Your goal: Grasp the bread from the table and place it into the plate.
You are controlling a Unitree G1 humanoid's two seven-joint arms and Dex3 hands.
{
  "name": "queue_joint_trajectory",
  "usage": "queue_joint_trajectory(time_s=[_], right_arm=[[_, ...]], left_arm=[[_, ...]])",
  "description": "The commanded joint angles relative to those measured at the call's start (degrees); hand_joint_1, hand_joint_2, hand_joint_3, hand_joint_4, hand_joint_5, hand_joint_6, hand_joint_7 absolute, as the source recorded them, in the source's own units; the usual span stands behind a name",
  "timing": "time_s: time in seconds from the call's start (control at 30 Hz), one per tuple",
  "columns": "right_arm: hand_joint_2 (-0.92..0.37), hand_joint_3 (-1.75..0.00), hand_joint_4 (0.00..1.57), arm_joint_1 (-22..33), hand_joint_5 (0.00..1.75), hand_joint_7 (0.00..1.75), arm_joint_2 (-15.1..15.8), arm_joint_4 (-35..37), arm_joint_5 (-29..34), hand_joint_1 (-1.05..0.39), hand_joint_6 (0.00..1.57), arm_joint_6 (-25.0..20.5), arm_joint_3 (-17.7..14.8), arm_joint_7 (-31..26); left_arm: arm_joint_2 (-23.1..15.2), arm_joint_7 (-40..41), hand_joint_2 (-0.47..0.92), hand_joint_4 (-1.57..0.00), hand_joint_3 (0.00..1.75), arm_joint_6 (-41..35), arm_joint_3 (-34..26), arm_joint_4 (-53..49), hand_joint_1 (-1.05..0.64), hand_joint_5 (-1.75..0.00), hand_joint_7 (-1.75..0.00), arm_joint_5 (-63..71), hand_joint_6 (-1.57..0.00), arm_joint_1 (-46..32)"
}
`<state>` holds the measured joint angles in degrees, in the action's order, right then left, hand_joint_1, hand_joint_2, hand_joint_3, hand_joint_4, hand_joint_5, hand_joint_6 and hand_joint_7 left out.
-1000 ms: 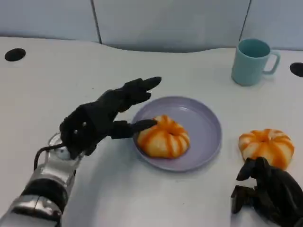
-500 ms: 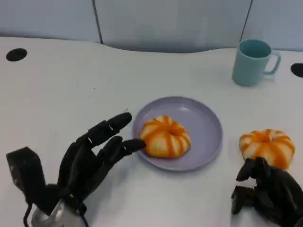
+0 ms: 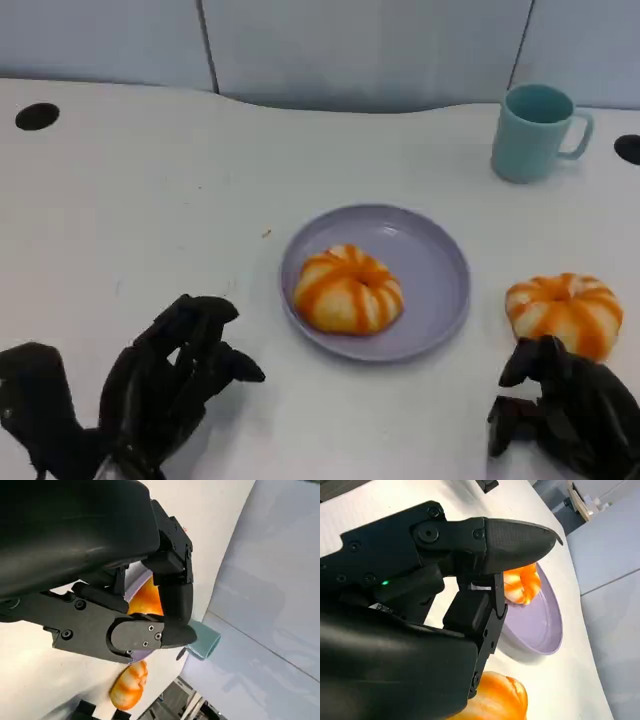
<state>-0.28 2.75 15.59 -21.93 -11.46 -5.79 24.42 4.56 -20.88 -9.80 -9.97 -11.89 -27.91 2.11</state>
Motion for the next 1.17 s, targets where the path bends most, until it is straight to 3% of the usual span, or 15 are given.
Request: queue_joint_trajectory(time_s=[0.03,0.1,0.2,0.37,0.77,1.0,1.17], right_arm=[[-0.92,-0.49,1.31,1.14,1.17,1.12,0.91,0.8,0.6,-0.44,1.15,-1.23,-0.44,-0.42],[-0.92,-0.49,1.31,1.14,1.17,1.12,0.91,0.8,0.59,-0.44,1.15,-1.24,-0.44,-0.42],[-0.92,-0.48,1.3,0.5,1.17,1.13,1.42,1.01,-0.26,-0.43,1.13,-3.17,-1.25,-0.56],[-0.92,-0.47,1.31,-0.51,1.16,1.14,1.65,2.99,0.13,-0.44,1.14,-2.16,-1.68,0.31],[-0.92,-0.51,1.34,-1.93,1.15,1.07,1.62,5.19,0.5,-0.45,1.2,-1.5,-1.97,0.69],[-0.92,-0.49,1.36,-2.06,1.11,1.03,1.54,6.33,0.95,-0.45,1.22,0.63,-1.76,1.59],[-0.92,-0.5,1.35,-2.5,1.1,1.03,1.51,6.64,0.53,-0.45,1.21,-0.22,-1.77,1.69]], left_arm=[[-0.41,1.3,0.92,-0.73,0.43,0.01,-0.89,-0.48,-0.55,-1.75,-1.69,0.29,-0.49,-0.38],[-0.39,1.32,0.92,-0.73,0.43,-0.01,-0.91,-0.46,-0.54,-1.75,-1.7,0.3,-0.48,-0.37],[-0.83,-1.45,0.92,-0.76,0.4,6.07,-1.34,-7.66,-0.56,-1.75,-1.72,1.78,-0.51,2.32],[-0.99,-1.54,0.92,-0.76,0.39,10.39,-1.32,-12.15,-0.57,-1.75,-1.74,3.76,-0.5,4.25],[-0.57,-2.64,0.92,-0.79,0.29,10.46,-2.17,-15.72,-0.6,-1.75,-1.75,3.59,-0.54,6.27],[-0.82,-3.31,0.92,-0.8,0.31,10.53,-2.66,-16.39,-0.59,-1.75,-1.75,3.15,-0.54,6.71],[-0.8,-3.3,0.92,-0.79,0.3,10.19,-3.1,-16.33,-0.59,-1.75,-1.75,3.12,-0.53,6.75]])
